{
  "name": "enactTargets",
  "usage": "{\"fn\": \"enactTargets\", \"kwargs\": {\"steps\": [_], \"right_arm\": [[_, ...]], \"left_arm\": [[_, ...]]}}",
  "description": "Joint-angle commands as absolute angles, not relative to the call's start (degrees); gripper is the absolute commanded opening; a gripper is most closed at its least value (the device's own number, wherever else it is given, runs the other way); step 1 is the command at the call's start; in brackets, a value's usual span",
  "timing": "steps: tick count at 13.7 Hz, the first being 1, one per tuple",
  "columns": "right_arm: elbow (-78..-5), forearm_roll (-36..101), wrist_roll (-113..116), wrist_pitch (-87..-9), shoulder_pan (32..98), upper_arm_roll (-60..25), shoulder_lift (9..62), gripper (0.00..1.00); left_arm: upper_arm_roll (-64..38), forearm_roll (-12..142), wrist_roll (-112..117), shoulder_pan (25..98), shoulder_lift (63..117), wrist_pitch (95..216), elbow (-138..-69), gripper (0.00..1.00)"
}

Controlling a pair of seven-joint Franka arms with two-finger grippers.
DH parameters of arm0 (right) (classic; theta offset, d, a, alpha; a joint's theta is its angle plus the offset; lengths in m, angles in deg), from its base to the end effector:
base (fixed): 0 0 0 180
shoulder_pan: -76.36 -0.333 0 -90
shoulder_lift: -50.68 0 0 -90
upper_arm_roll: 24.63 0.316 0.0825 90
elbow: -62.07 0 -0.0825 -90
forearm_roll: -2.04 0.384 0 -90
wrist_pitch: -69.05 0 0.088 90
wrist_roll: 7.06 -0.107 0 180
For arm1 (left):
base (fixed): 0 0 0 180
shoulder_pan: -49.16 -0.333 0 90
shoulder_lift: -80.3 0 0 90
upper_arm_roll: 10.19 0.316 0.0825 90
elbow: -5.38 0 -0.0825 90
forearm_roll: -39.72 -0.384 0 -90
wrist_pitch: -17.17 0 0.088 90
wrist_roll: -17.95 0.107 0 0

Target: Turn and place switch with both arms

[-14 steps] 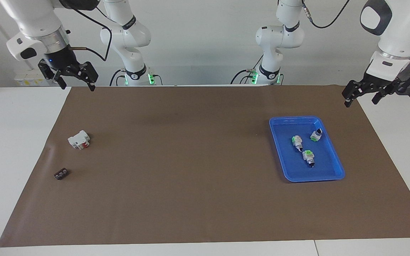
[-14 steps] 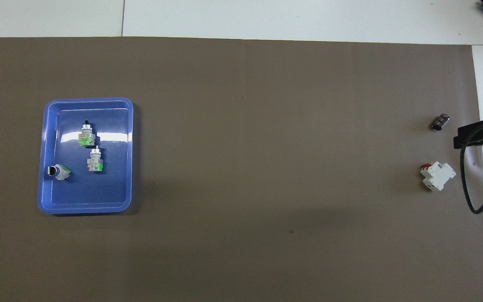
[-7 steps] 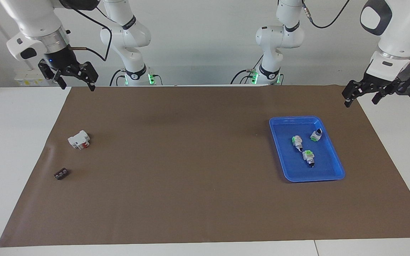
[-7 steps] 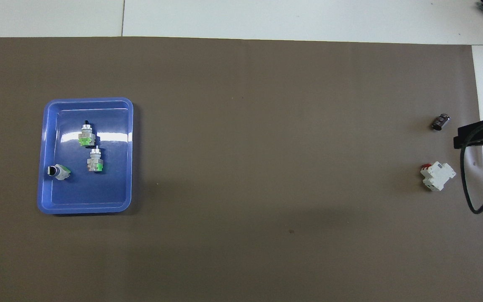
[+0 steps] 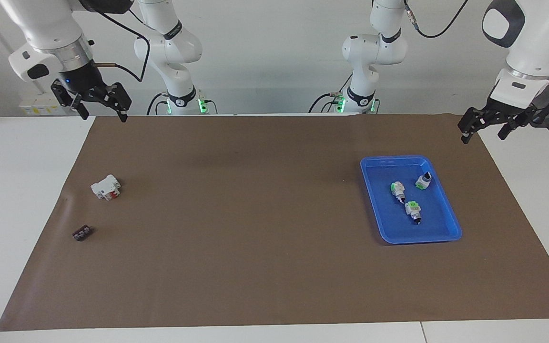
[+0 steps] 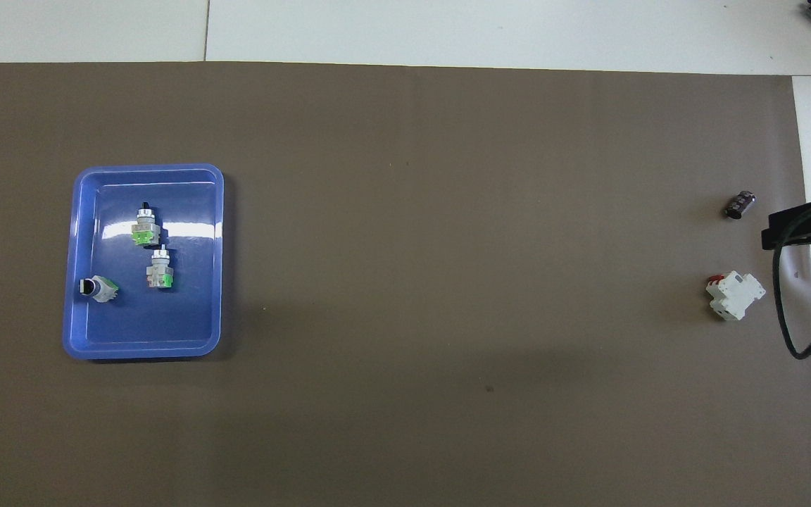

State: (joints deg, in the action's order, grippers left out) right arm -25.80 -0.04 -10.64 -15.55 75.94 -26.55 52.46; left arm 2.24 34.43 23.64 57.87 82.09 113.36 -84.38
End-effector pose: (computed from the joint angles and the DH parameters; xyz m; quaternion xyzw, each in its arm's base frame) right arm 0.5350 -0.0185 0.6507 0.9987 -0.0458 -0.0127 0.0178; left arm 0.5729 0.0442 0.6197 -0.9977 0.0204 -0.0366 0.0526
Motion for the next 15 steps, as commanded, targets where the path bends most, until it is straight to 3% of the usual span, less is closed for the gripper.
{"fn": "enactTargets", "kwargs": {"steps": [1, 15], "right_arm": [[-25.47, -0.42, -9.34, -14.62, 76.18, -26.30, 52.44, 1.00], [-25.29, 0.99, -8.29, -15.59, 76.18, -26.30, 53.23, 1.00]], "left_arm": [[2.38, 34.88, 23.84, 58.04, 80.39, 113.76, -86.37, 1.00], [2.38, 34.88, 23.84, 58.04, 80.39, 113.76, -86.37, 1.00]]}}
